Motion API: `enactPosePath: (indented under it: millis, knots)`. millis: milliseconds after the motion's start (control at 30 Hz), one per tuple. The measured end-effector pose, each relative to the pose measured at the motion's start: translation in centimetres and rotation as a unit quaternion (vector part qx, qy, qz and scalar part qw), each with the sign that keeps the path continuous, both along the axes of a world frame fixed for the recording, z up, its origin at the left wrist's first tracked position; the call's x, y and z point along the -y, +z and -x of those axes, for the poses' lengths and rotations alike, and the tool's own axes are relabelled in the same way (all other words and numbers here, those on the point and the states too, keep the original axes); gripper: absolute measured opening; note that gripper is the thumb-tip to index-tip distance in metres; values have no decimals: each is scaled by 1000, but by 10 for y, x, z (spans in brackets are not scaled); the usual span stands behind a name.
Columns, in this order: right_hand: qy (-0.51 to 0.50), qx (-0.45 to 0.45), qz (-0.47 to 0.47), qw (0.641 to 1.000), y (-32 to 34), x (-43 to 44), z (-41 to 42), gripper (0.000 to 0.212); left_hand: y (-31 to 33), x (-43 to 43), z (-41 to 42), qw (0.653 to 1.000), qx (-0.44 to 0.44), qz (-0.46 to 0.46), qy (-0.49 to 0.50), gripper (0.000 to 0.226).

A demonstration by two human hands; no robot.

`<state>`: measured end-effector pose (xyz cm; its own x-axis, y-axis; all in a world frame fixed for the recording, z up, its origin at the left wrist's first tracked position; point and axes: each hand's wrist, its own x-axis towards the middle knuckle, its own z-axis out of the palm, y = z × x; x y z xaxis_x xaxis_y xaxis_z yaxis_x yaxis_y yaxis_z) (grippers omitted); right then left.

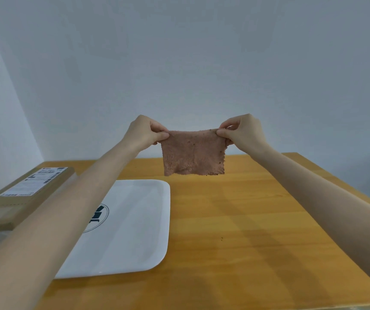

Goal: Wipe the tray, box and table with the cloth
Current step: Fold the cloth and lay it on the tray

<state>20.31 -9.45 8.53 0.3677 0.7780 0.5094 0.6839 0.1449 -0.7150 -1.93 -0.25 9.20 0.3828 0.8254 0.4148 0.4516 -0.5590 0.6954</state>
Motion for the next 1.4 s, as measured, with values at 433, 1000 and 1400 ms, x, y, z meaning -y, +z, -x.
enactPosePath:
  millis: [433, 1000, 1400]
  knots:
    - [63, 6, -31, 998, -2, -5, 2, 13, -15, 7, 4, 963, -187, 139, -139, 12]
    - [124, 21, -9, 992, -3, -14, 16, 10, -2, 46, -27, 941, 0, 235, -243, 24]
    - [244, -623, 247, 701, -72, -9, 23, 85, -1, 34, -28, 884, 229, 372, -169, 12]
